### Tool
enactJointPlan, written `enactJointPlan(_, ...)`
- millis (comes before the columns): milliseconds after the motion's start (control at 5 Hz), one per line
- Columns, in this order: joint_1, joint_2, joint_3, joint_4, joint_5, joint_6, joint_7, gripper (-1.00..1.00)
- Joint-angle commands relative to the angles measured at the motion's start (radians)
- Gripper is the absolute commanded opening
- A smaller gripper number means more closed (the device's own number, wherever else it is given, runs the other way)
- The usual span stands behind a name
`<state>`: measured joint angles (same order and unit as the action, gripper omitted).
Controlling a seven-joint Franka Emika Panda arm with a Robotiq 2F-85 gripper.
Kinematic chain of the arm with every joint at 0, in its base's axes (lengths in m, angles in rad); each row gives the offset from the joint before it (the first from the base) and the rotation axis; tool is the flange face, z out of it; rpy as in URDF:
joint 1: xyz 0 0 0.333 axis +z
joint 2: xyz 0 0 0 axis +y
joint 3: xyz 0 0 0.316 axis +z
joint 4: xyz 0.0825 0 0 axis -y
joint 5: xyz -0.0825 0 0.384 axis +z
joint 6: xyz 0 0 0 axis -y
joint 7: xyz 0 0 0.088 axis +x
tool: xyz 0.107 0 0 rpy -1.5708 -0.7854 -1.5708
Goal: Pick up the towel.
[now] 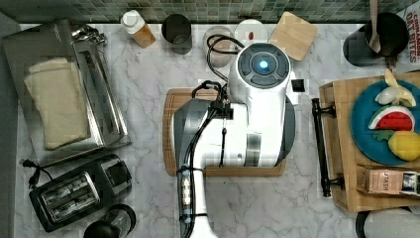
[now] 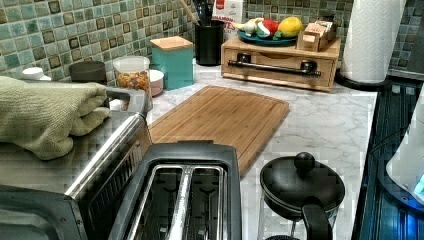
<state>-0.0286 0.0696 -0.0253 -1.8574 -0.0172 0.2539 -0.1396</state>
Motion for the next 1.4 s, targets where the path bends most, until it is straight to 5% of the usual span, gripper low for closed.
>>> enactJointPlan(200, -0.001, 0.0, -0.001, -0.001, 0.0, 0.0, -0.001, -1.0)
enactJointPlan(600, 0.001, 0.023, 0.005, 0.035, 0.055, 0.069, 0.002, -1.0)
enactJointPlan(1400, 0.154, -0.117, 0.077, -0.057, 0.094, 0.372, -0.079, -1.0)
